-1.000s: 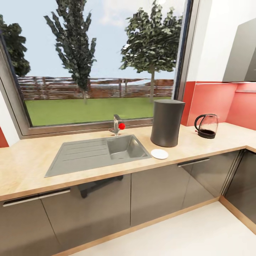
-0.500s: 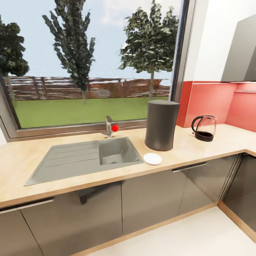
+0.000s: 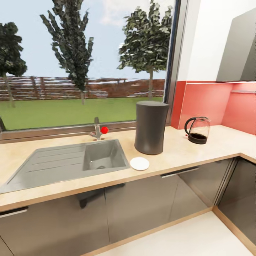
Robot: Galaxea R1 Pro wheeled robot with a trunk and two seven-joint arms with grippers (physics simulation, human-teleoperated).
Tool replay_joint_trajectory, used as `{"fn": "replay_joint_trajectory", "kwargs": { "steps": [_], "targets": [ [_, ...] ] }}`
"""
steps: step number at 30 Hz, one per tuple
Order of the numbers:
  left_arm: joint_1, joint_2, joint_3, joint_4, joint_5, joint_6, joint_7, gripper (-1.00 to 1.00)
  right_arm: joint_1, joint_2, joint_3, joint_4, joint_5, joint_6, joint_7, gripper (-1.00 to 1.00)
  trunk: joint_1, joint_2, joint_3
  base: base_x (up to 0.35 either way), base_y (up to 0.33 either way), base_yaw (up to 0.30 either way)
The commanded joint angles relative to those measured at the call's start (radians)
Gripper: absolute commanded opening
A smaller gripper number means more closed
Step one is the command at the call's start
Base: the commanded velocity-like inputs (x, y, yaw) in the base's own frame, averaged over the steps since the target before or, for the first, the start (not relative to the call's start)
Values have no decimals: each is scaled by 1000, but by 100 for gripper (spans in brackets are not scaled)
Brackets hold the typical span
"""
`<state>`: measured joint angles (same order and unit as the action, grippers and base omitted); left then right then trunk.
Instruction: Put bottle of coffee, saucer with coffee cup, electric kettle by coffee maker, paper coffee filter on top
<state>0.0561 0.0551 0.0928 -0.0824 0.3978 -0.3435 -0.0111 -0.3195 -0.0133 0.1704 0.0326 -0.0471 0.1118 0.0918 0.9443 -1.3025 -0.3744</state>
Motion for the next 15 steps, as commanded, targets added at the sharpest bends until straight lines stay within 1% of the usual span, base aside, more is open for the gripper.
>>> {"fn": "replay_joint_trajectory", "kwargs": {
  "steps": [1,3,6,10,15],
  "targets": [
    [1,-1,8,-2,-4,-1,-1,100,-1,0,8,1,-5,2,4,100,0,-1,-1,85,-319,0],
    [1,-2,8,-2,-6,-2,-1,100,-1,0,7,1,-5,1,4,100,0,-1,-1,49,-323,34],
    [1,-9,6,-2,-9,-3,-1,100,-1,7,7,1,-5,0,3,100,0,-1,-1,19,-327,148],
    [1,-21,2,-1,-13,-4,-1,100,-1,11,7,1,-5,0,2,100,0,-1,-3,4,-330,230],
    [1,-25,1,-2,-17,-5,-1,100,-1,12,7,1,-5,-1,2,100,0,-1,-5,1,-330,253]
  ]
}}
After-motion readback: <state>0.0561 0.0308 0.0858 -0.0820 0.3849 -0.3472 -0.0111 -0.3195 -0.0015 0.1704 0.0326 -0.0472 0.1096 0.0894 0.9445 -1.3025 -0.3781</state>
